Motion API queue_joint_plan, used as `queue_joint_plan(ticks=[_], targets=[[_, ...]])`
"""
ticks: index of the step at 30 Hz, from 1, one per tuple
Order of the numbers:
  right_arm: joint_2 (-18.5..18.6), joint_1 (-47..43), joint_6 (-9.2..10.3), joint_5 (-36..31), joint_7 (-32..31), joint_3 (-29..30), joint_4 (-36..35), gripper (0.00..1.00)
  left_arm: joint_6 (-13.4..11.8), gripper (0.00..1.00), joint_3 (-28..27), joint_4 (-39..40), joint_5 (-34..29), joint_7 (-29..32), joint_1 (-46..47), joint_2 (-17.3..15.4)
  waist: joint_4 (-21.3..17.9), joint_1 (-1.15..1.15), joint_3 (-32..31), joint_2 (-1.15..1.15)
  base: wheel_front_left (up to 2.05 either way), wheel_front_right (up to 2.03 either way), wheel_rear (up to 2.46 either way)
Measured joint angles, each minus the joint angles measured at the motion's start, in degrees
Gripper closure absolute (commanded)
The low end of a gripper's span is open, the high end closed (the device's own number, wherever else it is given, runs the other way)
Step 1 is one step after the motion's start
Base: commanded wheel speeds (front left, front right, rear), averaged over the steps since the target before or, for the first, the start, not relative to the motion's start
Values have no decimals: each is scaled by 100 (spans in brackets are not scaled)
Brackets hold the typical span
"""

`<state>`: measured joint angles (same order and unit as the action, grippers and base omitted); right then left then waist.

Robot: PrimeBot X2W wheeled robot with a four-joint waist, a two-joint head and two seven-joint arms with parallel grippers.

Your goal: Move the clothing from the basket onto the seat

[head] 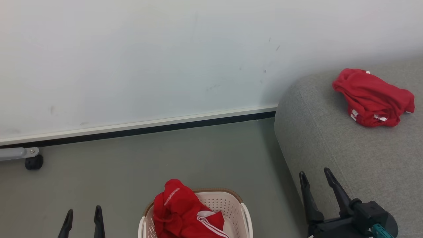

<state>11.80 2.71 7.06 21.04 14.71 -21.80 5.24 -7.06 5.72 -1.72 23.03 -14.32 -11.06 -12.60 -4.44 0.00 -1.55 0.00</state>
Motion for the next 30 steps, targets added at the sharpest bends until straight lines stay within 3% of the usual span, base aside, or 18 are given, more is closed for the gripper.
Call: queue_joint_plan(ticks=[20,30], targets=[[-12,-96,8,-187,0,221,-311,0,8,0,181,170,-248,1,9,31,-19,0,401,0,0,0,0],[14,100,8,-245,0,662,-530,0,336,0,849,-271,-449,175,809,183,-53,1,1181,0,0,0,0]])
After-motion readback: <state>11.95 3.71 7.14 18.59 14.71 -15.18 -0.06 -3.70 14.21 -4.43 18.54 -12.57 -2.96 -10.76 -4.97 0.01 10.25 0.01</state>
